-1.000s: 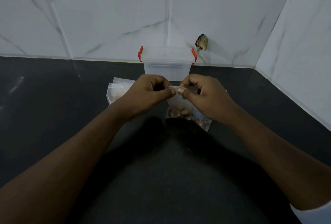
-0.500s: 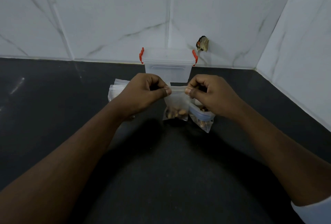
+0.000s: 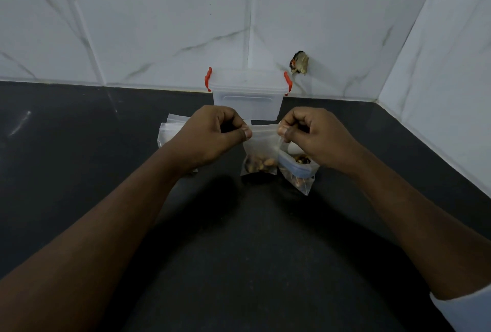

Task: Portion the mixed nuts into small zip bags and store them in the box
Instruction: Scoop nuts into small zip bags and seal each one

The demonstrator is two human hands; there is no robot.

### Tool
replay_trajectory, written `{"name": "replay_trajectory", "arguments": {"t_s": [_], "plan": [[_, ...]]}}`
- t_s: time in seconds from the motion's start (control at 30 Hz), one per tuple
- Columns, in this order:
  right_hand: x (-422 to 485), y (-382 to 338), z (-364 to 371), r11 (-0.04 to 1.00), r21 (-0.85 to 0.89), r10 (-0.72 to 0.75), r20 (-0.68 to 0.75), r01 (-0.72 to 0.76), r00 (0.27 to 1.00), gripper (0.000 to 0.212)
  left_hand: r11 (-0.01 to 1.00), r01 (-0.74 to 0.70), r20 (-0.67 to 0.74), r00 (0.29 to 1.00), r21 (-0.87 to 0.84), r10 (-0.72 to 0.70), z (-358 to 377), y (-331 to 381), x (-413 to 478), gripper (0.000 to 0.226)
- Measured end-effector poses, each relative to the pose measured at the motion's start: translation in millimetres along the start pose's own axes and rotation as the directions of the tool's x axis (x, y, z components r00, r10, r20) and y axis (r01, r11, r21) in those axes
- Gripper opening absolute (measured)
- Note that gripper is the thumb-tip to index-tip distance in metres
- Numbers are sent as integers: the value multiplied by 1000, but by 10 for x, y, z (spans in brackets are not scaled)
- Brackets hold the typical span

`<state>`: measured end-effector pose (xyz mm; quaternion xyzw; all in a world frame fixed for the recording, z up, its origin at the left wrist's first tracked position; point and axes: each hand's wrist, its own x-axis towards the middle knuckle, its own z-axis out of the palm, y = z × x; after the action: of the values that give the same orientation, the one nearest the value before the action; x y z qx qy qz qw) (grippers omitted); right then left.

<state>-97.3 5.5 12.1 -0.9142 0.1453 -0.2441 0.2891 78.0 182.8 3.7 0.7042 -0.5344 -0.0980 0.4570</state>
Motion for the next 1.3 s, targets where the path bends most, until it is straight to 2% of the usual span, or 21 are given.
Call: {"name": "replay_trajectory", "arguments": {"t_s": [0.13,0.3,0.57,0.73,0.9,1.3], "plan": [[-4,-26,5,1000,-17,-6,-14,6,1000,7,1000,10,1,1000,2,-10,-3,9,-6,9],[-16,-76,80,989,-107,-109,-19,106,994,7,998,17,-15,1000,55,-16,66,70,-21,9],[-22,-123,147,965,-130,-233,-41,226,971,6,992,-61,-101,992,111,72,202,128,-21,4],[-32,-152,152,955,-138,-273,-49,264,961,6,986,-73,-201,974,150,103,263,163,-26,5],[-35,-162,143,953,-140,-276,-38,268,960,7,992,-50,-280,957,116,81,281,184,-40,8],[-23,-94,29,970,-127,-214,-34,208,976,8,991,1,-272,962,137,37,179,159,-27,10]]}}
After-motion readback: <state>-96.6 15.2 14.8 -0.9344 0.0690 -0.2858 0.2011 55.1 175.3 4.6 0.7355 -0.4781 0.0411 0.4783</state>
